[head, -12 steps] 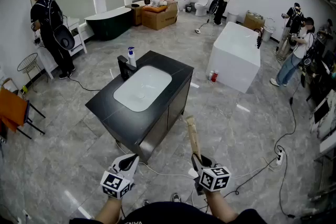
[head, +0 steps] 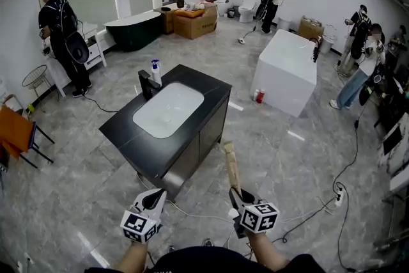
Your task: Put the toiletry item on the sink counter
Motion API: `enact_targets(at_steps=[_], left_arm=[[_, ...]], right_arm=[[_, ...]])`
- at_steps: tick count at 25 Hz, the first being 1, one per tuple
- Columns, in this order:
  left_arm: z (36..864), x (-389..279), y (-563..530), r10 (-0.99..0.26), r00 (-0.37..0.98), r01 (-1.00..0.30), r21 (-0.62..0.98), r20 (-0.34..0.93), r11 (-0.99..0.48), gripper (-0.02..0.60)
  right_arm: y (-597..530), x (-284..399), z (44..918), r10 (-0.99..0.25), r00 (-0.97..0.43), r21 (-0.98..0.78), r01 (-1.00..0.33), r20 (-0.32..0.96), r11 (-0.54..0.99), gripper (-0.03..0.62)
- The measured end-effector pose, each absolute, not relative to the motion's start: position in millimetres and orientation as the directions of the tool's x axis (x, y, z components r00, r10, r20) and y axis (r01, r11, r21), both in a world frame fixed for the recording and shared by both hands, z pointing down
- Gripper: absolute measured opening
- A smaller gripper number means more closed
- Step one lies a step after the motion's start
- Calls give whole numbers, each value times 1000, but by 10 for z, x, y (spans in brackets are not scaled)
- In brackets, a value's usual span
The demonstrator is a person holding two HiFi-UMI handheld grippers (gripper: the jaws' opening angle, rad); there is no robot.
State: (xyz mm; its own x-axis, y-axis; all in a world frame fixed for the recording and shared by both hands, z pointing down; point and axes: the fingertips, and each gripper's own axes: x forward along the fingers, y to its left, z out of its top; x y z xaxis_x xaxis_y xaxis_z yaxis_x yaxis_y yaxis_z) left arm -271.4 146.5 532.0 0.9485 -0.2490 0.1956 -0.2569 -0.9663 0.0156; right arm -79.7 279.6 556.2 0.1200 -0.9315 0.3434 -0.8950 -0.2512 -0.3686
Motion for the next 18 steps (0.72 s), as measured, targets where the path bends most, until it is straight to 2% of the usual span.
enact_targets(at_steps=[9,18], left_arm=[[5447,-2507,1639,-318,929,-331,40,191,-943,9],[5629,-2204,1386,-314,924,-337,75,219,-939,9]], right_arm=[[2906,-468,5663,-934,64,-393,-896,350,-208,44],[2628,-120,5797,-925,63,-403,-887,375,-224,45]])
